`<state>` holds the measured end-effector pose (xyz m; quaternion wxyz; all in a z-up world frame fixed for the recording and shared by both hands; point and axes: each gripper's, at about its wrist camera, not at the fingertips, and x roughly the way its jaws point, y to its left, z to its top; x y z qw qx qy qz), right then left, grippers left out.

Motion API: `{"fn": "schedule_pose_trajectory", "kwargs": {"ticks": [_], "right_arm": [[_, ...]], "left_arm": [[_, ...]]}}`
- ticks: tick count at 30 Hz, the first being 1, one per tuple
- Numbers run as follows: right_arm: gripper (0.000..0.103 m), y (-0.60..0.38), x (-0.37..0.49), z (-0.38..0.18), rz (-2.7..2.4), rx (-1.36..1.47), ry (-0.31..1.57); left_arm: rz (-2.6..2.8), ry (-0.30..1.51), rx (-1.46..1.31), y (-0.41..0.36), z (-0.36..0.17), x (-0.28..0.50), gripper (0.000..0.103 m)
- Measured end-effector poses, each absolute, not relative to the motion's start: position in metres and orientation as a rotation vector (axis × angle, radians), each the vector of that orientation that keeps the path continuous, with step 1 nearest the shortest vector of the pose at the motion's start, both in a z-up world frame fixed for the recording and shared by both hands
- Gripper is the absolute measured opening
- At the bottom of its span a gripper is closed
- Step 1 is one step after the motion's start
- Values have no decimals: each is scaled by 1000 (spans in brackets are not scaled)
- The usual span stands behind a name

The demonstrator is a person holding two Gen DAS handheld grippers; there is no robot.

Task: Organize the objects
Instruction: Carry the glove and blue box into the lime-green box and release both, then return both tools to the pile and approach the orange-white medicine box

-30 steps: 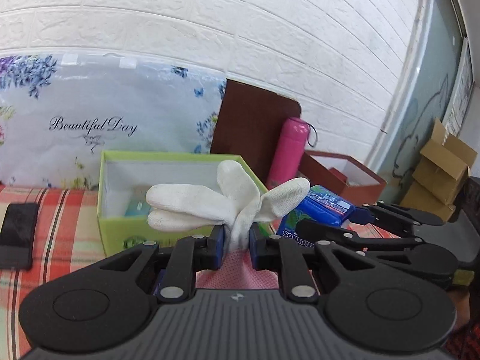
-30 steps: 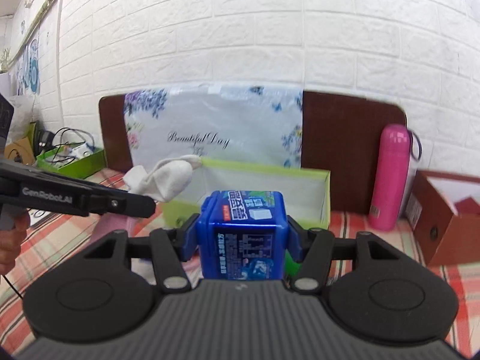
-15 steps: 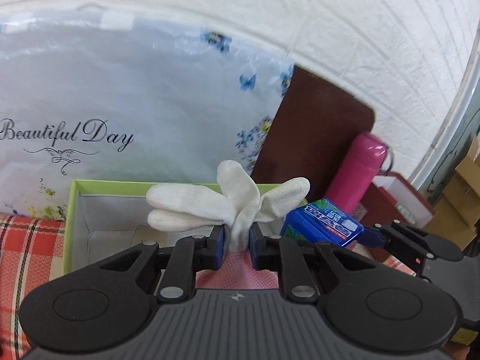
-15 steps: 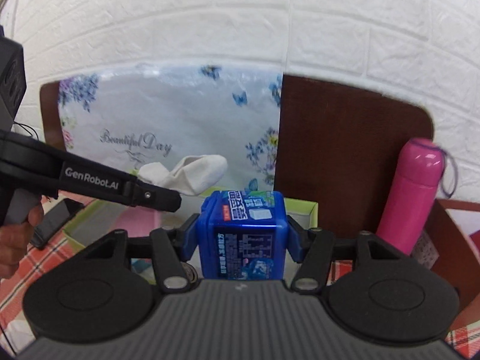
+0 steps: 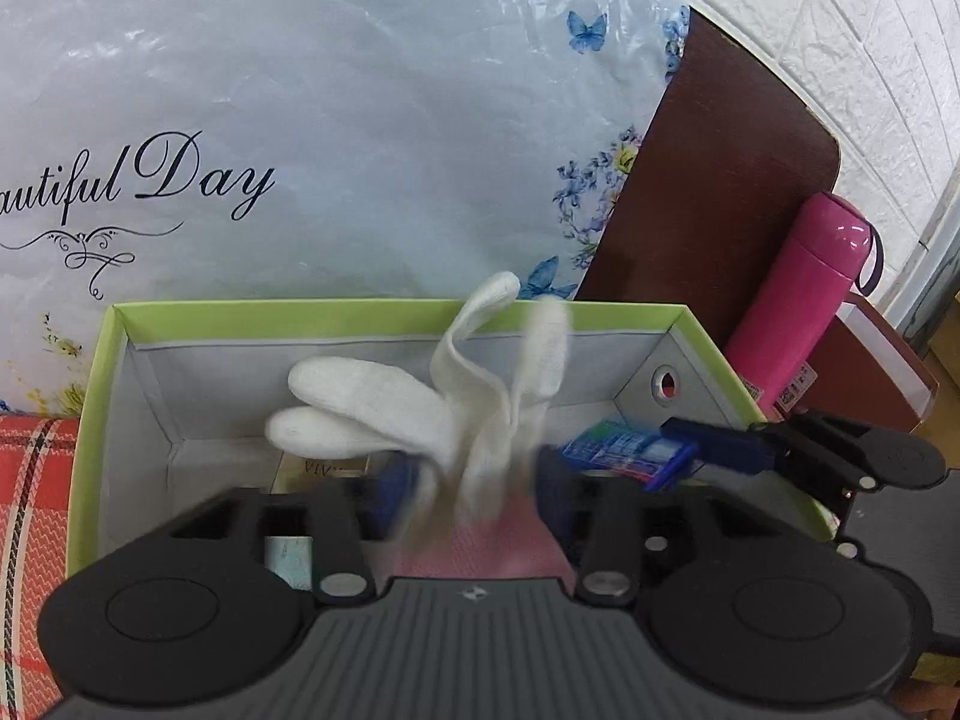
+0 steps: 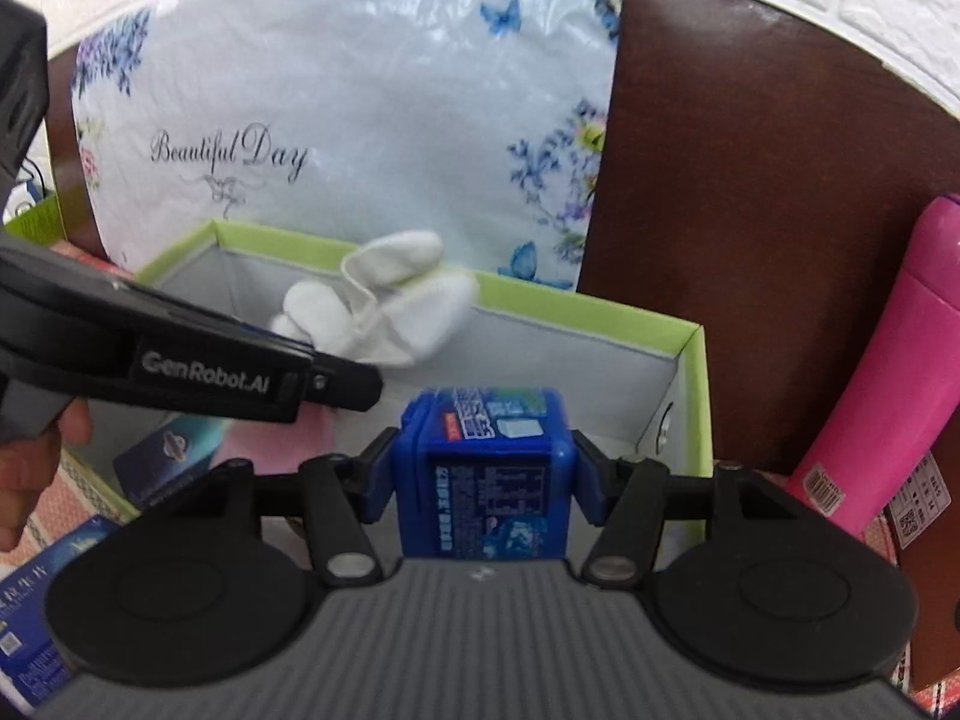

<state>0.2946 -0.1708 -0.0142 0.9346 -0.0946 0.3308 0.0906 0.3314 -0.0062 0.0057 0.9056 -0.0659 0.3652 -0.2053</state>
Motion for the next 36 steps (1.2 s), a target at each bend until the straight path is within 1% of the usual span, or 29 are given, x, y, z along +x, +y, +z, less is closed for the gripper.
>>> {"fn": "schedule_pose_trajectory", "kwargs": {"ticks": [1,6,7,8,15,18,23,29,36], "right_arm": [[80,-170,292,-12,179,-207,664],[101,-180,264,24,123,-229,525],[103,-183,257,33,113,-222,495],[103,-186,248,42,109,-213,465],[103,-204,177,84,87,-115,379],[103,-208,138,88,110,-62,359],[103,-206,83,78,98,-24,357],[103,-207,34,53,91,48,395],[103,-202,-2,14,60,28,480]], "left_arm": [[-402,733,-131,-5,7,328,75],[-366,661,-138,7,33,309,77],[-368,642,-145,10,39,301,80],[-366,625,-146,12,47,294,82],[-343,534,-157,20,80,219,84],[-360,507,-201,25,82,181,89],[-325,483,-160,19,68,120,99],[-338,556,-184,12,42,78,99],[-289,632,-246,16,11,51,99]]}}
